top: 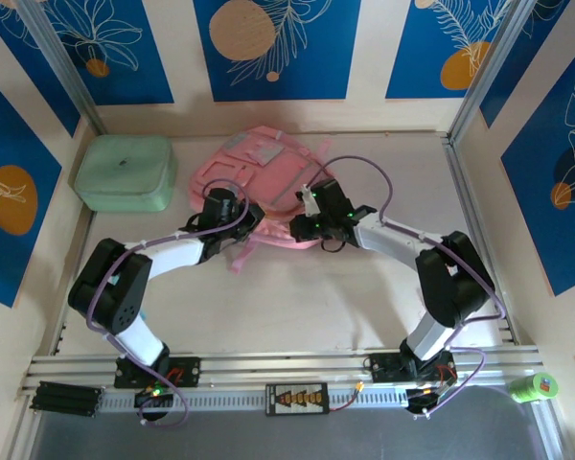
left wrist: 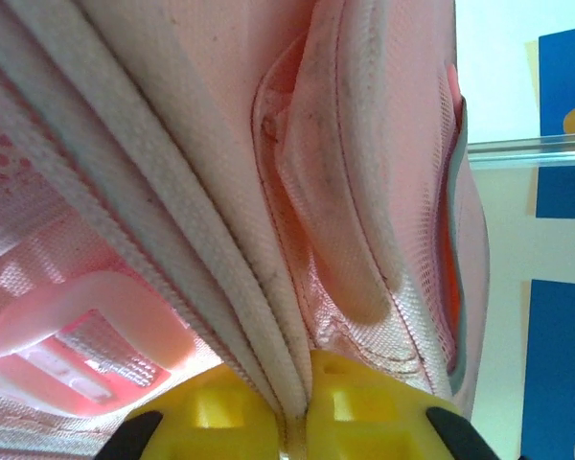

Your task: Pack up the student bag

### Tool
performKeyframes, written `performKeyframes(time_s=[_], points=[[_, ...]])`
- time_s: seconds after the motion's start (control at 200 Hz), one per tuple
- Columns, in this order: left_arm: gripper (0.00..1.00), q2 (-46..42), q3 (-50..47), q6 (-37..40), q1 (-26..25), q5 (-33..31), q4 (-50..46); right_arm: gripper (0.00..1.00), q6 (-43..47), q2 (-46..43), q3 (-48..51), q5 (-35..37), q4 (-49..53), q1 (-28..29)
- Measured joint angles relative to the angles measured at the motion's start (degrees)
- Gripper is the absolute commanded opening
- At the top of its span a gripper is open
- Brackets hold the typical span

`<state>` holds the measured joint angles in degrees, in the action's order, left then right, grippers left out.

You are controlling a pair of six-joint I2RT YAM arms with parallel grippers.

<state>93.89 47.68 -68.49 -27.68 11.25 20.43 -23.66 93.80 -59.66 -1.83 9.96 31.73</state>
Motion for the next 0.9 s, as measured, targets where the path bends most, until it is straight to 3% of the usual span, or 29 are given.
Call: performKeyframes(time_s=[0.23,0.68,0.77,0.9], points=[[0.03,0.1,2.3,3.1,-0.6,0.3,-2.5,0.00,-3.5,-1.4,0.4,-0.6,1.7,-7.9],[0.10,9.6,17.4,19.5,0.8,7.0,-19.5,0.00,-4.6,-9.4,11.4,-1.5,-1.5,-3.6],[0.15,11.8,20.3,22.1,2.3,8.5,-21.0,0.00,-5.3,-9.3,11.3,-3.0,-2.4,-1.1],[0.35,12.6,22.8,24.9,5.2,7.3,-22.0,0.00,-6.8,-5.9,7.2,-4.7,-2.7,2.2]])
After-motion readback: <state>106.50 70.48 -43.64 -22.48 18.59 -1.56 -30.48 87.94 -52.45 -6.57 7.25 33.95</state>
